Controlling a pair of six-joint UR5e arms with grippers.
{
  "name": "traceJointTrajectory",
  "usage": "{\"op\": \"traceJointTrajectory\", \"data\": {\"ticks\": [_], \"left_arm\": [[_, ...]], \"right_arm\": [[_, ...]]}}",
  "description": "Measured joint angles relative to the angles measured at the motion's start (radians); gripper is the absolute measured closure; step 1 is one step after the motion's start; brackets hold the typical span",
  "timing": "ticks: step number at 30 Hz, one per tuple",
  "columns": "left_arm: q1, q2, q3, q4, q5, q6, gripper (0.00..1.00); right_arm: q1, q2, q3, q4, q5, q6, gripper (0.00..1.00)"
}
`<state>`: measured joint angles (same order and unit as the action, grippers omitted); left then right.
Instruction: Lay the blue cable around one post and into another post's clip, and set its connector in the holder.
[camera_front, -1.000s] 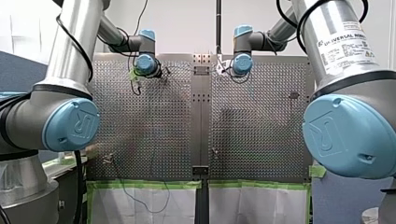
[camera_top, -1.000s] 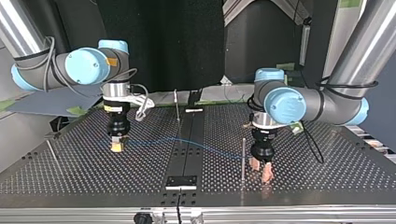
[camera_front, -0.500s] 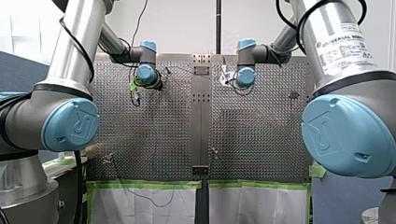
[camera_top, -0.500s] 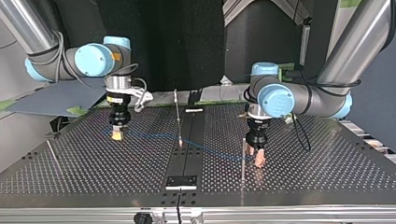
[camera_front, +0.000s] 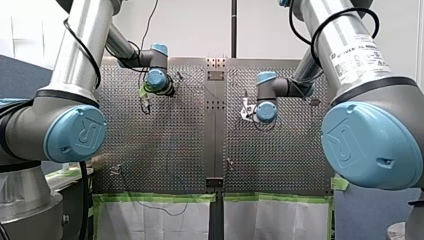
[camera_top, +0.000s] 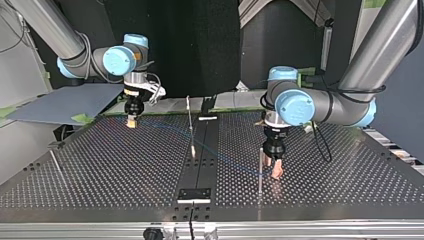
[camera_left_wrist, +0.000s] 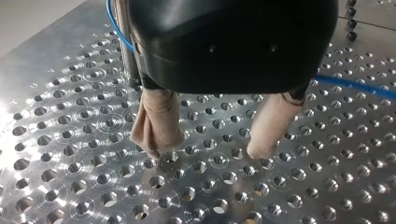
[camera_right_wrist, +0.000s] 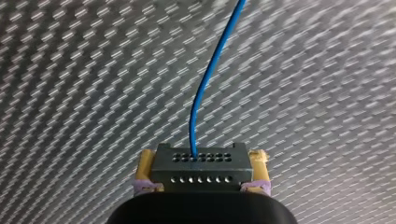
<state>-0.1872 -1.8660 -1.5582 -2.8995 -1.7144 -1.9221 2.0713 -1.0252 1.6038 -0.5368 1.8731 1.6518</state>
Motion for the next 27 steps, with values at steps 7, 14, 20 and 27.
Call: {"op": "traceJointTrajectory", "data": {"ticks": [7, 14, 20, 27], "left_arm": [[0.0, 0.0, 0.0, 0.001, 0.0, 0.0, 0.0], [0.0, 0.0, 0.0, 0.0, 0.0, 0.0, 0.0], [0.0, 0.0, 0.0, 0.0, 0.001, 0.001, 0.0], [0.0, 0.0, 0.0, 0.0, 0.001, 0.001, 0.0]], "right_arm": [[-0.05, 0.064, 0.064, -0.064, -0.015, 0.025, 1.0], [-0.104, 0.119, 0.119, -0.119, -0.065, 0.022, 1.0], [-0.152, 0.168, 0.168, -0.168, -0.073, 0.024, 1.0], [-0.171, 0.226, 0.226, -0.226, -0.072, 0.037, 1.0]]}}
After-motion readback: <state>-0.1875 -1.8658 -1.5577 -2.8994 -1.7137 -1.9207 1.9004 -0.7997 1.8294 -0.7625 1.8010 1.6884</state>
